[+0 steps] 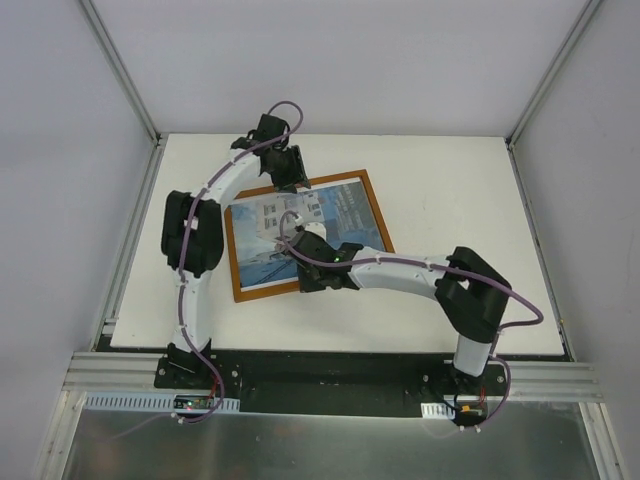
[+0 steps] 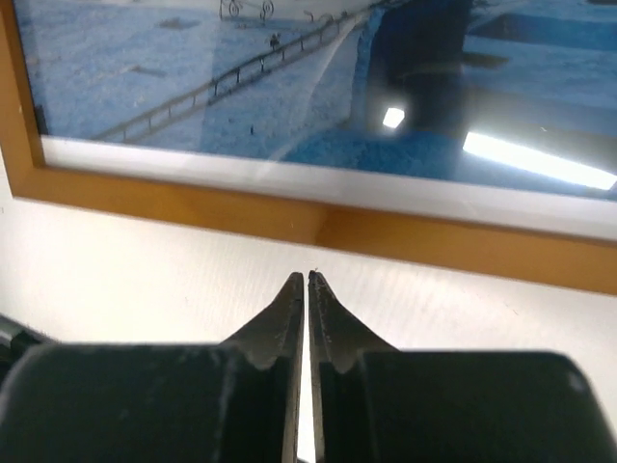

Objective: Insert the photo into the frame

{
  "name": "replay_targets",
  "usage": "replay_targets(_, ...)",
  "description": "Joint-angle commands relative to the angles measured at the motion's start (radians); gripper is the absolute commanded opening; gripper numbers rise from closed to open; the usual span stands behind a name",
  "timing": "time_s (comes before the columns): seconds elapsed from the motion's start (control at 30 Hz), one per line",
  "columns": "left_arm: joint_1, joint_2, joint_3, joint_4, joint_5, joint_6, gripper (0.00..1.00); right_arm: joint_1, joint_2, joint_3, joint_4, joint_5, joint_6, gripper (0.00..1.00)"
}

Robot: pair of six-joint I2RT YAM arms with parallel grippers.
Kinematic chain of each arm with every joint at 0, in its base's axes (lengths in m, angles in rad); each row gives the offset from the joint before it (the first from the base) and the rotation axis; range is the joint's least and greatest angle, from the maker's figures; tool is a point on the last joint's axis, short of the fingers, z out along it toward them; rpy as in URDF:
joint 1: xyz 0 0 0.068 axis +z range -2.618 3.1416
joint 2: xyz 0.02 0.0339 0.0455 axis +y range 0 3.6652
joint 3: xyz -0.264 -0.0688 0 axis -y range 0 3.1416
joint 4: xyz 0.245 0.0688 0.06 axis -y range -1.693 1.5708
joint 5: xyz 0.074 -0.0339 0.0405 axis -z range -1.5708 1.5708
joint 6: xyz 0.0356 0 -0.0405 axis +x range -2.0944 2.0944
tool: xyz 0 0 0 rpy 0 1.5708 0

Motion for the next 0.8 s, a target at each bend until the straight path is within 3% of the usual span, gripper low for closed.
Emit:
replay_targets(0.0,0.017,-0.328,-0.147,-0.011,-0.189,-0.084,0.43,-0.002,-0.173,-0.066,-0.033,-0.008,-0.056,0.14)
replay_targets(0.17,0.014,-0.678,-0.559,-0.009,-0.489,-0.341,0.42,-0.085,-0.297,-0.109,-0.152,0.066,-0.114,0.4)
replay_targets(0.3,-0.012,-0.888,-0.856,-0.027,-0.652,-0.507,0.48,-0.282,-0.363,-0.153,-0.157,0.037,-0.16,0.47)
replay_targets(0.37,-0.002,-0.979,-1.009,-0.031,-0.73,-0.581,0.5,-0.391,-0.365,-0.157,-0.16,0.029,-0.181,0.46)
replay_targets(0.43,0.047,-1.022,-1.066,-0.031,-0.731,-0.595,0.52,-0.473,-0.354,-0.15,-0.168,0.018,-0.201,0.44)
replay_targets(0.63,0.214,-0.952,-1.054,-0.029,-0.643,-0.568,0.5,-0.675,-0.287,-0.127,-0.178,0.003,-0.231,0.3)
replay_targets(0.77,0.325,-0.828,-0.995,-0.028,-0.556,-0.574,0.39,-0.743,-0.196,-0.085,-0.191,-0.049,-0.241,0.16)
